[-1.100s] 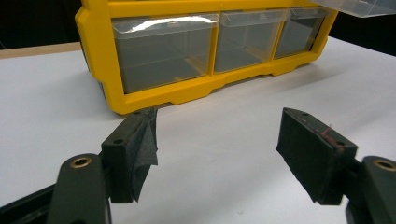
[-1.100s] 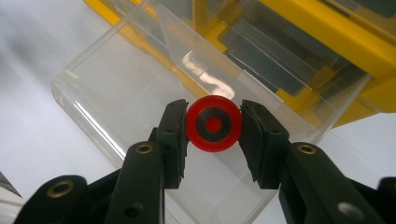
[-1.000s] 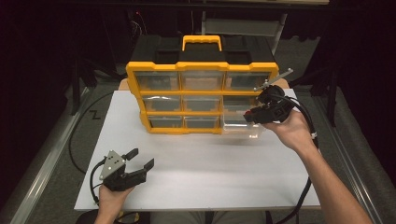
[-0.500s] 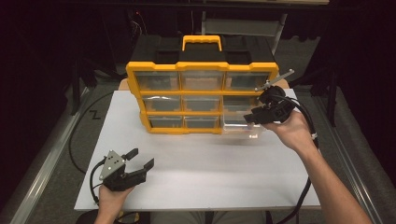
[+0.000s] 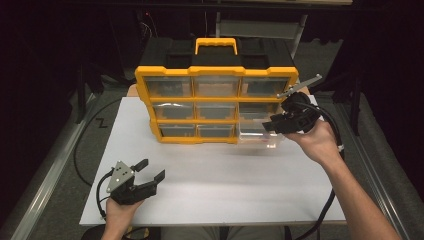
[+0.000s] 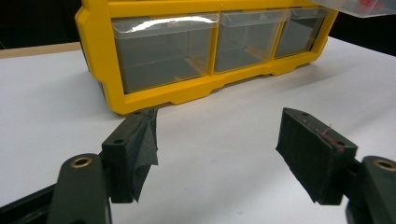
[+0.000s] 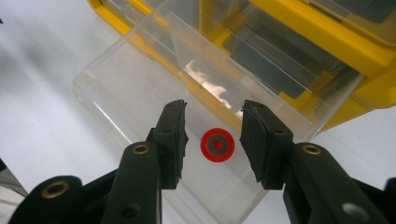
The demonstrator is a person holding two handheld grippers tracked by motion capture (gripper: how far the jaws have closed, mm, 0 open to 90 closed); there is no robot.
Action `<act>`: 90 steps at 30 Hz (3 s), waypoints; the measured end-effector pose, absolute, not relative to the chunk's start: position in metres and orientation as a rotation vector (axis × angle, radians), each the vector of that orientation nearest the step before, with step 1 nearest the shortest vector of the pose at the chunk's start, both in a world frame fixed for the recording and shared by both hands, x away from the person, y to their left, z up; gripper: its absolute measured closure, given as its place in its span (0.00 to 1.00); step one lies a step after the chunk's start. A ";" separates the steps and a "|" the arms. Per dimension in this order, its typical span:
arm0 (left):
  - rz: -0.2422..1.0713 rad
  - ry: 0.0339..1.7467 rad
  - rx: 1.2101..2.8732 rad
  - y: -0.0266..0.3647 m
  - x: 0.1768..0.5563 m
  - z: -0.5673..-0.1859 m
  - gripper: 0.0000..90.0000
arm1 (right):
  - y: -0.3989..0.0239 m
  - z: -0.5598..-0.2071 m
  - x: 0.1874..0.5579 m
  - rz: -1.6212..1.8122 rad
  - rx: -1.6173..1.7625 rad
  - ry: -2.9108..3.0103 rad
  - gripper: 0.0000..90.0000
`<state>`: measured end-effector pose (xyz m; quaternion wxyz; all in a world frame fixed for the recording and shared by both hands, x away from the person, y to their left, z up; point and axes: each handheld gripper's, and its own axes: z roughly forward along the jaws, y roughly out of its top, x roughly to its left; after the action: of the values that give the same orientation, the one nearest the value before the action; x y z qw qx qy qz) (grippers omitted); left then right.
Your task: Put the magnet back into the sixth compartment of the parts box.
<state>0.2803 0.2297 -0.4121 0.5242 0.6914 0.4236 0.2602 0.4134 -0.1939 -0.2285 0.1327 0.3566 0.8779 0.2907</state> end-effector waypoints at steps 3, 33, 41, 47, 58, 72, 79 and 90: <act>0.622 1.014 1.655 0.229 0.281 -0.412 0.32 | -0.193 -0.226 0.409 0.850 1.016 2.551 0.69; 0.623 1.015 1.660 0.229 0.280 -0.412 0.32 | -0.186 -0.222 0.371 0.897 0.868 2.578 0.73; 0.625 1.014 1.663 0.229 0.280 -0.412 0.32 | -0.188 -0.230 0.367 0.914 0.863 2.579 0.71; 0.626 1.015 1.661 0.229 0.280 -0.412 0.32 | -0.190 -0.236 0.364 0.922 0.855 2.576 0.70; 0.627 1.016 1.663 0.229 0.280 -0.412 0.32 | -0.194 -0.247 0.359 0.935 0.851 2.589 0.70; 0.628 1.018 1.660 0.229 0.280 -0.412 0.32 | -0.201 -0.266 0.352 0.956 0.854 2.593 0.69; 0.628 1.020 1.662 0.230 0.280 -0.412 0.32 | -0.204 -0.275 0.349 0.958 0.851 2.595 0.68; 0.628 1.021 1.662 0.230 0.281 -0.413 0.32 | -0.208 -0.288 0.351 0.969 0.889 2.598 0.67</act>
<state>0.2806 0.2296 -0.4126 0.5194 0.6929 0.4259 0.2621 0.3508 -0.2084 -0.2880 0.1146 0.3033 0.8863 0.3306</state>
